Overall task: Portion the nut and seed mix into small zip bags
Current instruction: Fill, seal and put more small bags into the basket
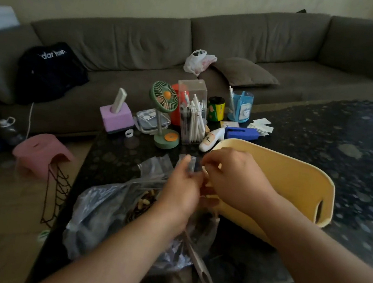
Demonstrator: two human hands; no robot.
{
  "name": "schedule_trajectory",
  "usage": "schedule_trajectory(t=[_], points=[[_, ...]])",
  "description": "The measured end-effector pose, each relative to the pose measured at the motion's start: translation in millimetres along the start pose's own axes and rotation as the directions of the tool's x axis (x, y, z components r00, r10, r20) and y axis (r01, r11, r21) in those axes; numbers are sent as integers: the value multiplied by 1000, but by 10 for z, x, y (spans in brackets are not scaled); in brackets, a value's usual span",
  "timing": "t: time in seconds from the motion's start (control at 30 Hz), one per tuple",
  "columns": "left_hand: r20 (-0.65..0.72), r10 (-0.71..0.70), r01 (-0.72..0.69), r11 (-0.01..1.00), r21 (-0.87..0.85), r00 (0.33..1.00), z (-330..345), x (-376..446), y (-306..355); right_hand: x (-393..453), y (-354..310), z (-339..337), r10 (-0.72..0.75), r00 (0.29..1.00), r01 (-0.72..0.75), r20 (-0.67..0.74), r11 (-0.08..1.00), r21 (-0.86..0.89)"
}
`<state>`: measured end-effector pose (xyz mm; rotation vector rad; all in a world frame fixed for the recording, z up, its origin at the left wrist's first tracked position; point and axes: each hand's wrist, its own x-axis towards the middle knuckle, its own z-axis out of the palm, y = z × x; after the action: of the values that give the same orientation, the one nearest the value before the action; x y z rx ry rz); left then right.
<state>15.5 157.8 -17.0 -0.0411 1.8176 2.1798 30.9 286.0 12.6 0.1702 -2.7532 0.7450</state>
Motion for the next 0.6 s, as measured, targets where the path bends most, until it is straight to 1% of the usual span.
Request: schedule_trajectory(t=[0.07,0.1,0.13,0.17,0.2,0.23,0.27,0.3,0.33,0.37,0.4,0.47,0.6], points=[[-83,105,-89,979,184,991,-264,155,269,13,-120,88,-117,992,120,-53,991,54],[-103,179,-139,939,314,978,-418,264,416,8,-181,154,-182,982,186,-53,980,78],[-98,249,-179,873,454,964,-574,377,558,-2,-233,241,-239,971,241,-28,967,86],[-70,306,-204,769,605,949,-719,502,659,-11,-273,347,-281,960,279,20,957,78],[-22,335,-205,625,754,942,-841,621,722,-24,-301,457,-307,948,302,85,951,64],[29,325,-181,447,876,945,-947,730,733,-36,-313,577,-319,935,313,157,948,60],[62,277,-143,283,949,959,-1025,820,699,-43,-307,687,-317,922,312,223,948,61],[71,200,-103,157,982,977,-1083,895,639,-44,-293,779,-309,910,303,276,951,66],[59,119,-67,66,996,991,-1134,956,551,-45,-271,855,-296,901,290,318,955,68],[40,56,-40,-3,999,998,-1184,1013,451,-40,-256,914,-284,895,277,343,958,70],[19,11,-19,-50,999,1000,-1224,1059,351,-36,-242,959,-271,892,265,361,962,68],[-8,-21,6,-96,995,1000,-1282,1122,180,-15,-233,1005,-250,894,246,372,967,58],[-26,63,33,-123,992,998,-1283,1184,46,37,-219,997,-240,921,231,309,971,64]])
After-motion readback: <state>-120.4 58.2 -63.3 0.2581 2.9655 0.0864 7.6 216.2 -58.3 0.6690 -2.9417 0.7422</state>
